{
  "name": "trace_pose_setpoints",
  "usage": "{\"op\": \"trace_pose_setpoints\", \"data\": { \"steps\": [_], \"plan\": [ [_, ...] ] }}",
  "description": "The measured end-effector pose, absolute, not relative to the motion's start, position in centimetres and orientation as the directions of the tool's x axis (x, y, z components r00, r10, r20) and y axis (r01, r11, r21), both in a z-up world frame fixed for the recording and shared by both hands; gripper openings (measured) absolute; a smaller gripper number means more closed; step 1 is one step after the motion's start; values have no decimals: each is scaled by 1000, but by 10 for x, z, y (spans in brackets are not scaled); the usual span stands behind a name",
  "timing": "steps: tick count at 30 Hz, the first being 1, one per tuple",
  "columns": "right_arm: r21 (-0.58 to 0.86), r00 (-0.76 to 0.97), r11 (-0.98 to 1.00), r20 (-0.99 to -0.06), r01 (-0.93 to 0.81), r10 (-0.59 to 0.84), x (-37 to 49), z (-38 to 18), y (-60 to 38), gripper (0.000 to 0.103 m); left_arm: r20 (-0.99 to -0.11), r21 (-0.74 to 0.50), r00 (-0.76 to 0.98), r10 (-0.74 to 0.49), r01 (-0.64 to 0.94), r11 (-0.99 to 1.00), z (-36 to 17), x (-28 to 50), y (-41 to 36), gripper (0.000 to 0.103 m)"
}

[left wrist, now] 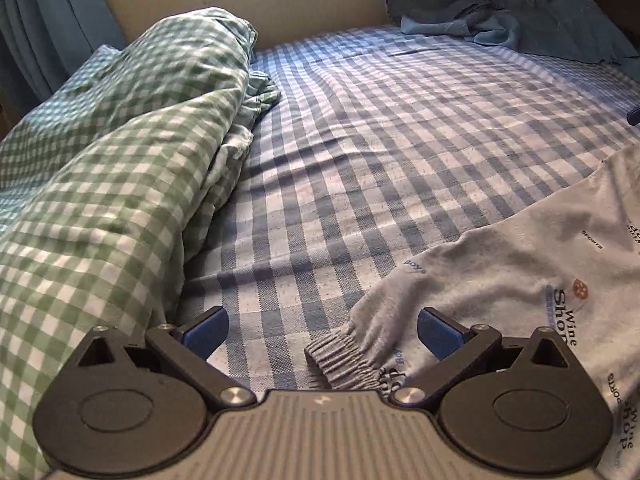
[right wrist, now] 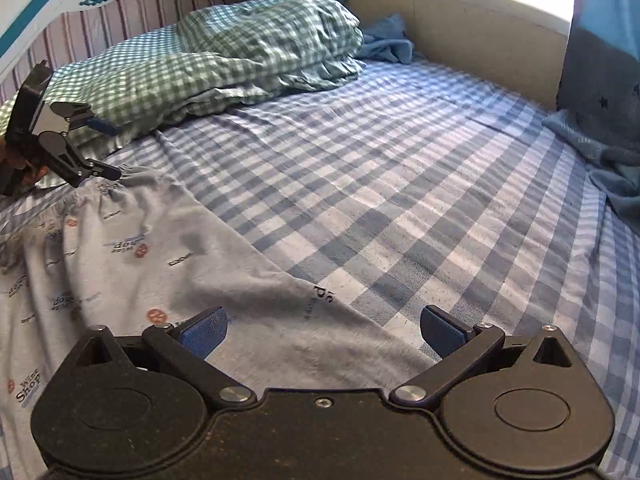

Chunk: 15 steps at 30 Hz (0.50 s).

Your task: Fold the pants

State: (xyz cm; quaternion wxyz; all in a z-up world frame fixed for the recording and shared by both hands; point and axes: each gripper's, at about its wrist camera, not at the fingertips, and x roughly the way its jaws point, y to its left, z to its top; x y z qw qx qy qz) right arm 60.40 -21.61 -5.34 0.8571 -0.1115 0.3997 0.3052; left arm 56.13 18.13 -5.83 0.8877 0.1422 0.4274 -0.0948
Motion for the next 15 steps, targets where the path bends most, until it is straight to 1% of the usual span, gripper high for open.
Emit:
{"op": "trace_pose_setpoints", "data": {
  "steps": [4,7,9,10,11,14,15],
  "plan": [
    [90,457,766,-756,-637,469,623,-72,-208,97,-800,115,593,-89,298,948,-65,570,190,99],
    [63,457,740,-751,-670,477,627,-78,-198,97,-804,86,579,-137,341,936,-64,572,188,97],
    [52,446,719,-753,-693,484,629,-81,-189,96,-805,91,574,-150,369,925,-66,575,185,96],
    [50,442,711,-752,-701,489,631,-82,-184,96,-811,105,569,-140,376,921,-68,577,183,92],
    [45,438,706,-755,-707,488,632,-83,-179,96,-817,119,563,-126,377,918,-70,579,181,84],
    [10,427,684,-775,-729,466,633,-90,-164,96,-833,113,540,-118,374,920,-76,582,177,75],
    [0,420,676,-784,-736,457,632,-93,-160,94,-835,105,536,-124,376,921,-76,582,176,72]
  ]
}}
